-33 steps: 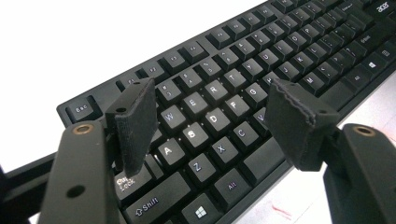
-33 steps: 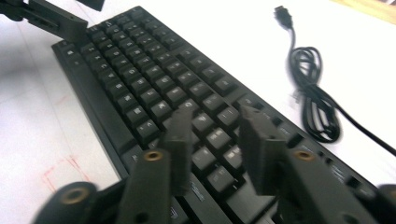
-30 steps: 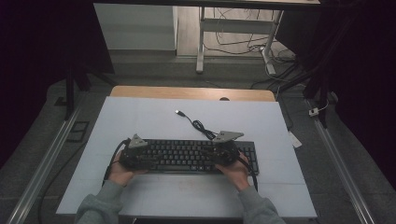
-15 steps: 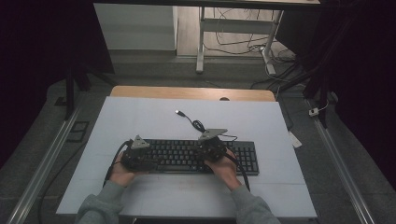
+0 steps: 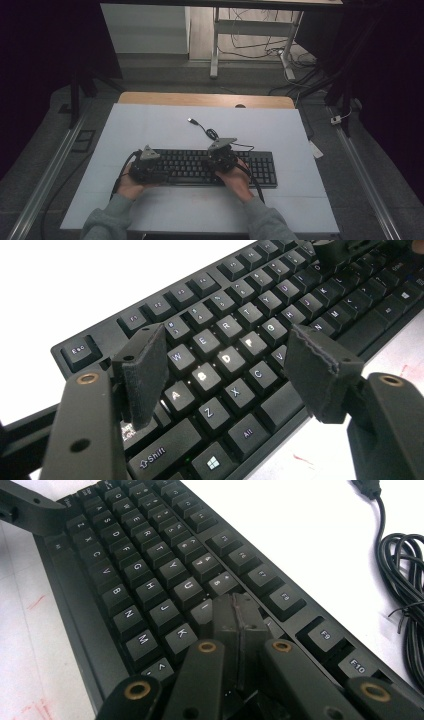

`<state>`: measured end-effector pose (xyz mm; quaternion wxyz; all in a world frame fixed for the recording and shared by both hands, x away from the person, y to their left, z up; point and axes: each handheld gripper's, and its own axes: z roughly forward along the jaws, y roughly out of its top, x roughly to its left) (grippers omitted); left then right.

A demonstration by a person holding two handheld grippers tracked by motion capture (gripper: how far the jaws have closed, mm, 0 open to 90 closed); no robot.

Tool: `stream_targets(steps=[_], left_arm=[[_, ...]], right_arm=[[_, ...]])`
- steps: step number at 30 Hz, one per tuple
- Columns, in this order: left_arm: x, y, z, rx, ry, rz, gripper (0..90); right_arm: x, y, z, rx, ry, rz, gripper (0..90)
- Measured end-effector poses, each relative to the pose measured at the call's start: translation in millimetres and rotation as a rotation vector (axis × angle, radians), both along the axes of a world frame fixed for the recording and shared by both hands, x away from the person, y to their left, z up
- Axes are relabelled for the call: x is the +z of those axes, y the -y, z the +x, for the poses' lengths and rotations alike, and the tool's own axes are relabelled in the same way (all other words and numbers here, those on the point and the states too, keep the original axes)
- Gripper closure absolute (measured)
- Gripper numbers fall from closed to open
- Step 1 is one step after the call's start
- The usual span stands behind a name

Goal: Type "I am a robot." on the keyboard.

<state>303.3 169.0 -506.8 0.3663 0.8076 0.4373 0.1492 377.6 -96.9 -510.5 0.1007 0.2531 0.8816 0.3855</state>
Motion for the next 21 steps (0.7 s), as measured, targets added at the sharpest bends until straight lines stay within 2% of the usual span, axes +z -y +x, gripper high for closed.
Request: stream_targets(steps=[5, 8, 12, 19, 21], left_arm=[[0.1, -0.2, -0.3, 0.003, 0.0, 0.0, 34.0], [-0.1, -0.2, -0.3, 0.003, 0.0, 0.001, 33.9], [-0.1, -0.6, -0.2, 0.002, 0.002, 0.002, 33.9], [-0.2, -2.8, 0.0, 0.009, -0.001, -0.003, 33.9], [-0.2, -2.9, 0.0, 0.011, 0.0, -0.003, 33.8]], right_arm=[[-2.4, -0.5, 2.0, -0.006, -0.006, 0.003, 89.4], [-4.9, -2.0, 1.7, -0.008, -0.007, -0.016, 89.6], [-3.4, -2.2, 0.6, -0.008, -0.004, -0.006, 89.6], [6.9, 6.6, -3.8, -0.018, 0.01, 0.053, 89.3], [9.5, 10.5, -6.2, -0.019, 0.015, 0.06, 83.2]])
